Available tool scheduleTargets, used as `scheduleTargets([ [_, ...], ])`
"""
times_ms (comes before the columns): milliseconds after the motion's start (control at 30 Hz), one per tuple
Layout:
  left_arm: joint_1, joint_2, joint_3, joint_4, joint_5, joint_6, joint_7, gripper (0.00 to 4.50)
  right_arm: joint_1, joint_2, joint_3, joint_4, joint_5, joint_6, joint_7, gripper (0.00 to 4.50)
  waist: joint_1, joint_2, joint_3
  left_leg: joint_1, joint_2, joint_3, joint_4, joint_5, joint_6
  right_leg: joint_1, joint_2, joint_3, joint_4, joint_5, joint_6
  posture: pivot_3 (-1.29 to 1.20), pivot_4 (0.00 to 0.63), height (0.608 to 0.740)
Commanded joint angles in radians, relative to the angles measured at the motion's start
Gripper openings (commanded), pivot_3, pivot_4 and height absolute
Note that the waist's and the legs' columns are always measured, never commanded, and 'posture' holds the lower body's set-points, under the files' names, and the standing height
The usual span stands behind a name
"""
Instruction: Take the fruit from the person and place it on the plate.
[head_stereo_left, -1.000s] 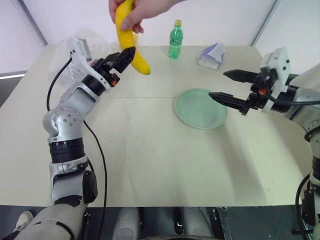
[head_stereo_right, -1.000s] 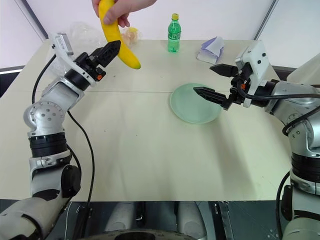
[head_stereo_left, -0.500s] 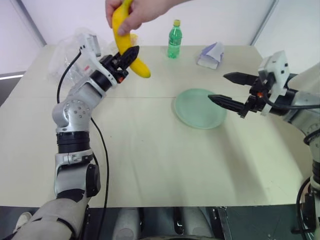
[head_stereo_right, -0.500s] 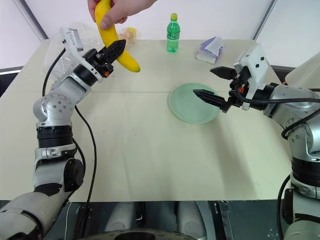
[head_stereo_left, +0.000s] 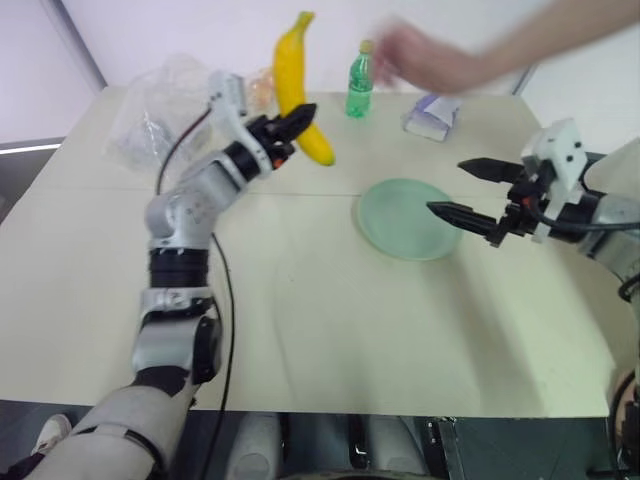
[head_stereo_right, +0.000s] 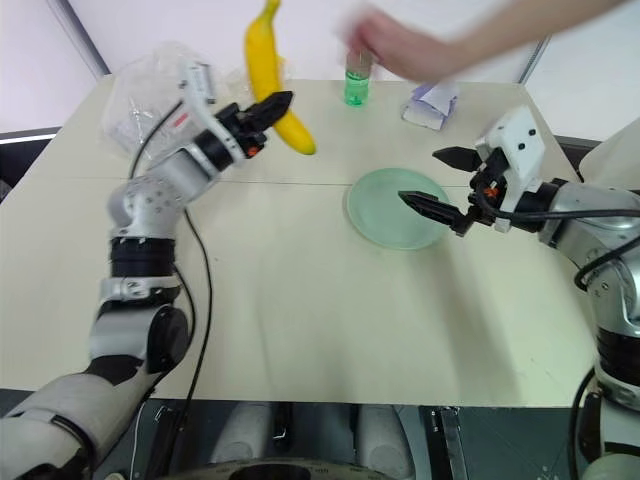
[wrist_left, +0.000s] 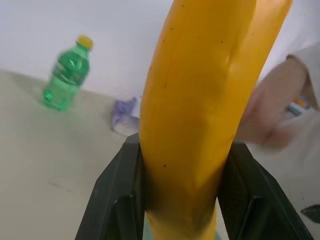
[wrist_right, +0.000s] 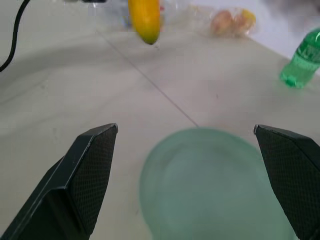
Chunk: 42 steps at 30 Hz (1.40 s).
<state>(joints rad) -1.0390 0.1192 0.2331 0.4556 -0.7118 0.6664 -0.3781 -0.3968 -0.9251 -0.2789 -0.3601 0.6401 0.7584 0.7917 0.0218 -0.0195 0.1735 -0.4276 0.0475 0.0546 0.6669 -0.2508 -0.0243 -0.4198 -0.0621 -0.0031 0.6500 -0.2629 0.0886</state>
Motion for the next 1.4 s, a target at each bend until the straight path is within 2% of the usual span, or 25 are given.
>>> scheduleTargets([
  [33,-0.111,-0.084,0.052,0.159,-0.011,-0.018,0.08,1.34,0.03,-0.019,-0.087,-0.07,0.015,0.01,-0.027,4.5,-0.002,0.0,0.0,0.0,0.0,0.0,0.0,0.0,0.0,0.0,0.0,0.0,-0.001,0.0,0.001,0.0,0.15,0.731],
  [300,-0.261,-0.245,0.099,0.523,0.042,-0.028,0.232,1.34,0.167,-0.015,-0.232,-0.206,0.06,0.088,-0.096,4.5,-0.012,-0.001,0.0,0.0,0.0,-0.001,-0.002,0.0,0.001,-0.001,0.001,0.0,-0.001,0.0,0.001,0.0,0.15,0.731],
  [433,-0.28,-0.277,0.074,0.594,0.101,-0.014,0.28,1.34,0.219,-0.005,-0.282,-0.263,0.083,0.118,-0.131,4.5,-0.012,-0.001,0.0,0.001,0.0,-0.001,-0.002,0.0,0.001,-0.001,0.001,0.0,-0.001,0.0,0.001,0.0,0.15,0.731],
  [833,-0.311,-0.309,0.117,0.666,0.129,-0.03,0.271,1.34,0.27,-0.005,-0.329,-0.316,0.126,0.14,-0.189,4.5,-0.009,-0.001,0.0,0.0,0.0,-0.001,-0.002,0.0,0.001,-0.001,0.001,0.0,-0.001,0.0,0.001,0.0,0.15,0.731],
  [1033,-0.31,-0.313,0.126,0.668,0.134,-0.013,0.263,4.29,0.27,-0.009,-0.323,-0.313,0.132,0.133,-0.199,4.5,-0.01,-0.001,0.001,0.0,0.0,-0.001,-0.002,0.0,0.001,-0.001,0.001,0.0,-0.001,0.0,0.001,0.0,0.15,0.731],
  [1067,-0.311,-0.311,0.128,0.666,0.134,-0.005,0.261,4.46,0.268,-0.009,-0.319,-0.311,0.131,0.131,-0.2,4.5,-0.01,-0.001,0.001,0.0,0.0,-0.001,-0.002,0.0,0.001,-0.001,0.001,0.0,-0.001,0.0,0.001,0.0,0.15,0.731],
  [1267,-0.317,-0.276,0.113,0.614,0.14,0.059,0.247,4.46,0.257,-0.008,-0.303,-0.303,0.131,0.127,-0.201,4.5,-0.01,-0.001,0.001,0.0,0.0,-0.001,-0.002,0.0,0.001,-0.001,0.001,0.0,-0.001,0.0,0.001,0.0,0.15,0.731],
  [1333,-0.314,-0.259,0.079,0.575,0.164,0.082,0.222,4.46,0.254,-0.009,-0.299,-0.299,0.129,0.125,-0.2,4.5,-0.011,-0.001,0.001,0.0,0.0,-0.001,-0.002,0.0,0.001,-0.001,0.001,0.0,-0.001,0.0,0.001,0.0,0.15,0.731],
  [1400,-0.281,-0.204,-0.022,0.444,0.219,0.109,0.127,4.46,0.255,-0.007,-0.293,-0.292,0.127,0.121,-0.195,4.5,-0.011,-0.001,0.001,0.0,0.0,-0.001,-0.002,0.0,0.001,-0.001,0.001,0.0,-0.001,0.0,0.001,0.0,0.15,0.731],
])
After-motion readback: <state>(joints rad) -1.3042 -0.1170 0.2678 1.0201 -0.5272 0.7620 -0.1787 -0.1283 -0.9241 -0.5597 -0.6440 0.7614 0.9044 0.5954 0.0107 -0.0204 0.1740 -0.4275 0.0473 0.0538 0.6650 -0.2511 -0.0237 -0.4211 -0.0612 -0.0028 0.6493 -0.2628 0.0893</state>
